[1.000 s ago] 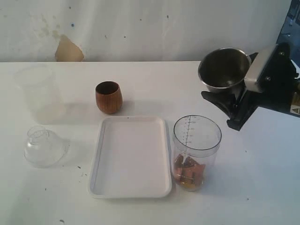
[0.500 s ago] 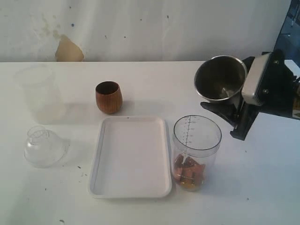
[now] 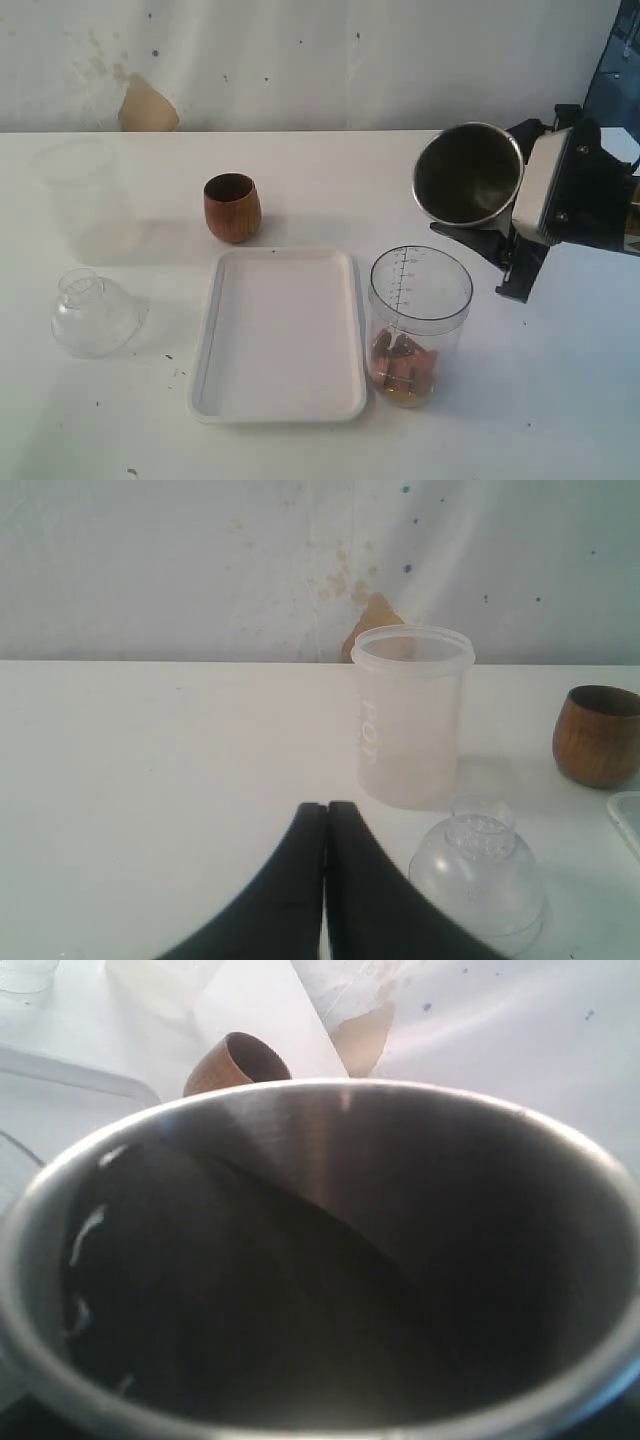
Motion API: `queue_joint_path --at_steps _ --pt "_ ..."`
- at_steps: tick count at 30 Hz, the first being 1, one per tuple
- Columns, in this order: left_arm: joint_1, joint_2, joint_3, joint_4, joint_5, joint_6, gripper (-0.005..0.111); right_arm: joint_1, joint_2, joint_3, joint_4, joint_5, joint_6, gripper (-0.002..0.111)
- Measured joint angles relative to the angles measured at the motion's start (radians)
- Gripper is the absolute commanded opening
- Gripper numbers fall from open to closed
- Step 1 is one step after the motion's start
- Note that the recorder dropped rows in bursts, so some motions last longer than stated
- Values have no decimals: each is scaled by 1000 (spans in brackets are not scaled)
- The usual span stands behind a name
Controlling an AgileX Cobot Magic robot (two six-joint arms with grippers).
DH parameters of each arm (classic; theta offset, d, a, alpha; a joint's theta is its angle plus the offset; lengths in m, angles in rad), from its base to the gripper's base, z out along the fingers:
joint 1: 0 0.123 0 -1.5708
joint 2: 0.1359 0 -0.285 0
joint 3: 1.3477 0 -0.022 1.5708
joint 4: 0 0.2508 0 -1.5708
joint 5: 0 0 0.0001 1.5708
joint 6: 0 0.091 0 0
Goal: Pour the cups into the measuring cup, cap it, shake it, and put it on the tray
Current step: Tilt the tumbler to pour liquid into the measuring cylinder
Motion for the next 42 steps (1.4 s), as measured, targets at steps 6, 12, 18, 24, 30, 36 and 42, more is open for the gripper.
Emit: queue_joint_path --at_steps 6,12,18,24,30,36,42 --pt "0 0 0 0 0 0 1 0 0 0 -2 0 -30 0" --pt "0 0 0 0 0 0 1 0 0 0 -8 0 -71 0" --pt "0 0 0 0 0 0 1 0 0 0 -10 0 -102 0" --pt "0 0 0 0 0 0 1 0 0 0 -12 0 -148 0" --pt "0 0 0 0 0 0 1 0 0 0 -14 0 -209 0" --pt "0 0 0 0 0 0 1 0 0 0 -14 0 -249 0" --pt "0 0 0 0 0 0 1 0 0 0 -14 0 -263 0"
